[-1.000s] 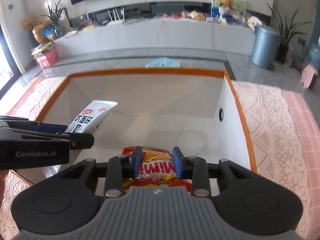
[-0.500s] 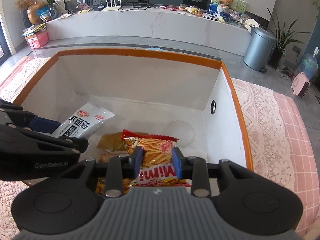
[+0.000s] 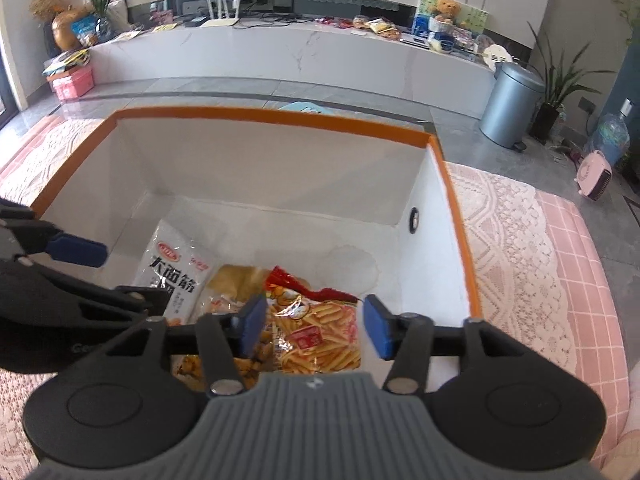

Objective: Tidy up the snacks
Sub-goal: 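Lift both packets over the orange box and open both tools to release them, then move both tools back toward the remaining snacks beside the box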

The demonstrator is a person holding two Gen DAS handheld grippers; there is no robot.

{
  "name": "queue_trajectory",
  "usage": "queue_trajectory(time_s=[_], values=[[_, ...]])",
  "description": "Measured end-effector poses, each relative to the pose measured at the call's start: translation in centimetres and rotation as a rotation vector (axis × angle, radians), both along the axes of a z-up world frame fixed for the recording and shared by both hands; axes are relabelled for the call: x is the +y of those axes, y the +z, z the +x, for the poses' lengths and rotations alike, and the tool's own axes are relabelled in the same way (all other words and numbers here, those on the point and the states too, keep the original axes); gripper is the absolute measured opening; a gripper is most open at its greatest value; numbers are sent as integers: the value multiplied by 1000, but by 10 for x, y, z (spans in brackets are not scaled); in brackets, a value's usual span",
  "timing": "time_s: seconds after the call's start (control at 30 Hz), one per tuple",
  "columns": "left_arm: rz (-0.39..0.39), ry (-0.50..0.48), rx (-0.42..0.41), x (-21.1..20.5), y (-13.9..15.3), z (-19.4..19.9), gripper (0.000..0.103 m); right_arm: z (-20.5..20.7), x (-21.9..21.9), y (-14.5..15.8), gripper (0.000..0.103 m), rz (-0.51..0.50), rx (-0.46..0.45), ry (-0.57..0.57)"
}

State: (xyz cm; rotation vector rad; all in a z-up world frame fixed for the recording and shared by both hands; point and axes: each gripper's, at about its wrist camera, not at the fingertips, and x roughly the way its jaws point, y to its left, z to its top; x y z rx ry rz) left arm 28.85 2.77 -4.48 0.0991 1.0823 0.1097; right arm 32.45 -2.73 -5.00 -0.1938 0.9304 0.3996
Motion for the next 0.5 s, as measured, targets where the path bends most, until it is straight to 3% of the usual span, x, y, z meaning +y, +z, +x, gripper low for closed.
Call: queue_trajectory(time_s=[0.23,0.33,0.5], values=[[-39,42,-93,0,25,-17,79,-8,-14,16,63,57,-17,-44],[-25,49,-163,-5,41,-30,80,-17,-21,30,69,66,-62,-53],[-73,61,-223,-9,61,-51,81,-35,-37,55,82,78,-126,-68]])
